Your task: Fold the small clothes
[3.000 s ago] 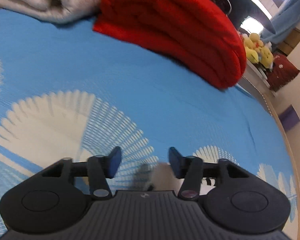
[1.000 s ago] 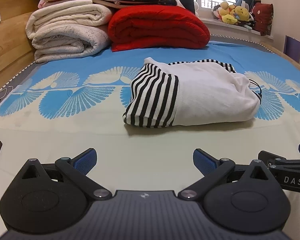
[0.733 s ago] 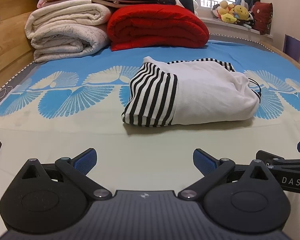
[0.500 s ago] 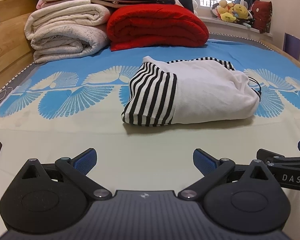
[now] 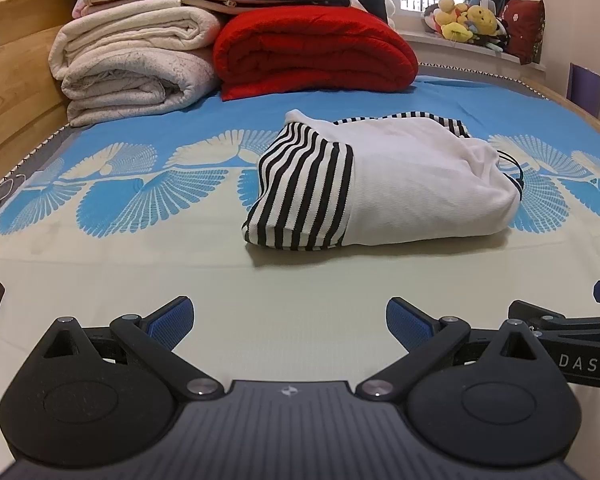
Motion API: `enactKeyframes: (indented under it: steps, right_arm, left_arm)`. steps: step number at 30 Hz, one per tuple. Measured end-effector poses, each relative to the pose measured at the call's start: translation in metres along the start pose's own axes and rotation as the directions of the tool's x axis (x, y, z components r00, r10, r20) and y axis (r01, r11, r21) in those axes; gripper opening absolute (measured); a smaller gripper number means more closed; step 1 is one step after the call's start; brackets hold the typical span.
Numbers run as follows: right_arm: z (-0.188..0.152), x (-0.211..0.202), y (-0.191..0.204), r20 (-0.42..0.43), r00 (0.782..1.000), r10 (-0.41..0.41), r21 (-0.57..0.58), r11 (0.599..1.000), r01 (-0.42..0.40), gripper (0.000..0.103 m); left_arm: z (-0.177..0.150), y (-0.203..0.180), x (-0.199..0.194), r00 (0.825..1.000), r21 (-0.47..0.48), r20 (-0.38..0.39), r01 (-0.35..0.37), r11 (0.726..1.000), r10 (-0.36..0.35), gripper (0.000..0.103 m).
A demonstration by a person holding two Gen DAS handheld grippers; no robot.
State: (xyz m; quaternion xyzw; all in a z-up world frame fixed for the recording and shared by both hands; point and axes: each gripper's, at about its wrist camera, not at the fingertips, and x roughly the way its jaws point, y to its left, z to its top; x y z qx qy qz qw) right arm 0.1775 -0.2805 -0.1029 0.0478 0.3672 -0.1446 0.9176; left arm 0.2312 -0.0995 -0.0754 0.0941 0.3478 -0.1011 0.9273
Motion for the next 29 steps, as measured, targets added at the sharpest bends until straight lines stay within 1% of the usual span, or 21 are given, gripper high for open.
enactKeyframes:
  steps: [16,24,29]
  right_arm:
    - [-0.001,0.0,0.005,-0.003,1.0,0.013,-0.004,1.0,-0.013,0.102]
    - [0.0,-0.003,0.008,0.006,0.999,0.034,-0.001,0.999,-0.034,0.102]
    - [0.0,-0.006,0.01,0.016,0.998,0.053,-0.01,0.999,-0.052,0.102]
  left_arm:
    - [-0.001,-0.001,0.0,1.0,-0.005,-0.008,0.005,1.0,-0.005,0.102]
    - [-0.001,0.0,0.002,1.0,-0.011,-0.024,0.019,1.0,-0.019,0.102]
    - [-0.002,-0.002,0.002,1.0,-0.011,-0.027,0.016,1.0,-0.016,0.102]
